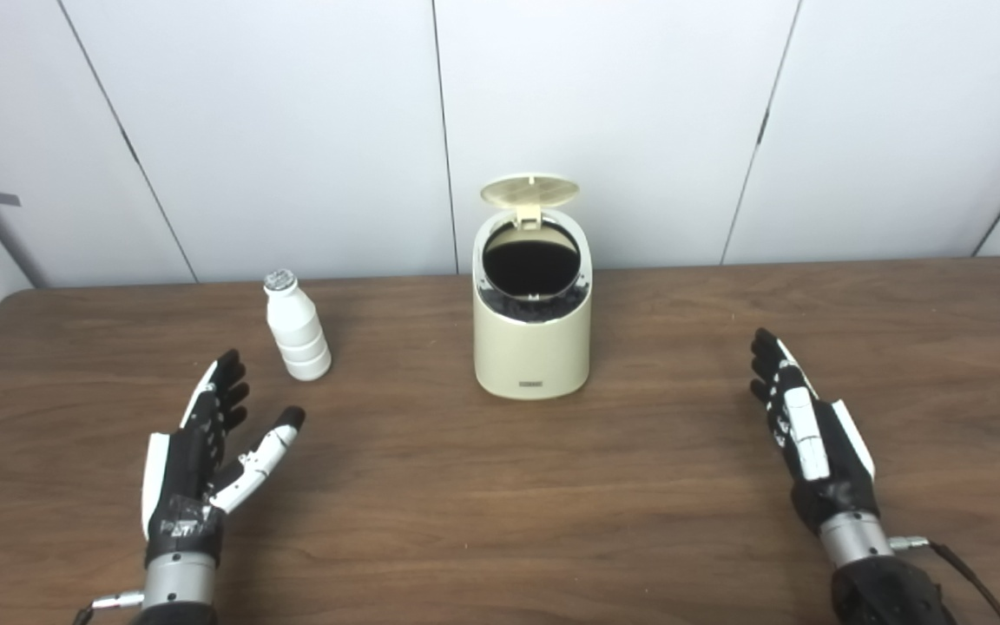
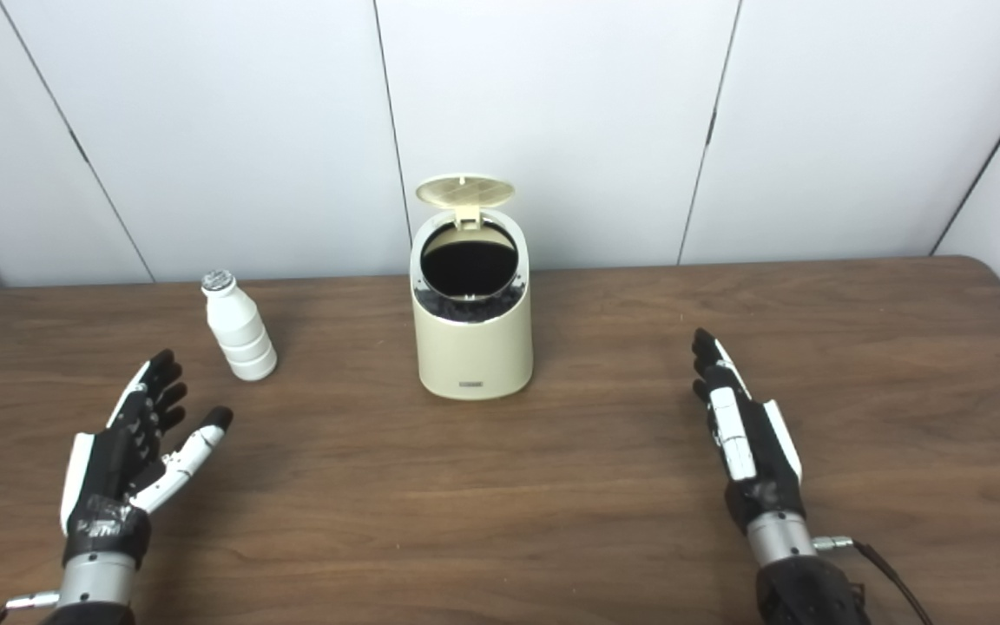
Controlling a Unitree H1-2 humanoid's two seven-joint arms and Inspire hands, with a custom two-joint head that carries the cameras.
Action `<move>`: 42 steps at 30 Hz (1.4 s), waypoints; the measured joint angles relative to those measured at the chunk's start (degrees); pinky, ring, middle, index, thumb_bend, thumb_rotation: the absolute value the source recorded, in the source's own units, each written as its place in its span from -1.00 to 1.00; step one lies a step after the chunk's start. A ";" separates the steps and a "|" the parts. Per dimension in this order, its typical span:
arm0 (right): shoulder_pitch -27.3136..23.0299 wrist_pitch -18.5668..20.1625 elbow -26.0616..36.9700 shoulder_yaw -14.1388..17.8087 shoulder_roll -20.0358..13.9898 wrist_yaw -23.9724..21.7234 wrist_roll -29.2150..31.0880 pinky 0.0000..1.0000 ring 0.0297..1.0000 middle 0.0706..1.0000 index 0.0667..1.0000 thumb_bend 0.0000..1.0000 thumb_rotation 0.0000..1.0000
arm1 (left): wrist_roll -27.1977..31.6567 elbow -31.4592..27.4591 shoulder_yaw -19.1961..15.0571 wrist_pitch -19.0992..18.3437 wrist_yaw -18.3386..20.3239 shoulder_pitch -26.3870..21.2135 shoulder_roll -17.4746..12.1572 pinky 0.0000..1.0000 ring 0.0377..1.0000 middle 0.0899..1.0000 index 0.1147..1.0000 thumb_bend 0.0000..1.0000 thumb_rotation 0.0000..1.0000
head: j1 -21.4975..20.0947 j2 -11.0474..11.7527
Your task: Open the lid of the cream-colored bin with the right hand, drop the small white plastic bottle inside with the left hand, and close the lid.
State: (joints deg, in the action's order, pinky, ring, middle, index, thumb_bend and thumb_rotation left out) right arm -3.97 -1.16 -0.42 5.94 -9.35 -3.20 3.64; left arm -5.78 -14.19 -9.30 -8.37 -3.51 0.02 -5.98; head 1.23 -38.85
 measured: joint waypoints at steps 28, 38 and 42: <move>-1.07 -1.52 -2.32 0.96 -1.80 -1.94 2.12 1.00 0.98 0.97 0.94 0.26 0.95 | -5.49 8.19 0.62 -1.46 -2.33 -7.28 -2.22 0.61 0.72 0.77 0.82 0.57 -0.52 | 10.10 2.37; -0.89 -1.14 -2.00 1.32 -2.04 -2.12 2.86 1.00 0.98 0.97 0.93 0.24 0.95 | -8.60 12.31 1.60 -1.15 -4.27 -11.42 -3.27 0.58 0.70 0.77 0.82 0.60 -0.49 | 13.18 2.90; -0.41 -0.91 -1.39 1.45 -2.05 -2.28 3.41 1.00 0.97 0.97 0.95 0.20 0.99 | -8.99 13.05 1.65 -1.18 -5.18 -12.85 -3.16 0.57 0.68 0.74 0.81 0.62 -0.50 | 13.27 2.81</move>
State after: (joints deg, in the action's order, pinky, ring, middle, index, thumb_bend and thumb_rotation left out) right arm -4.37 -2.06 -1.81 7.39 -11.40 -5.48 7.05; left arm -14.77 -1.15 -7.66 -9.55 -8.69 -12.83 -9.14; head 14.50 -36.04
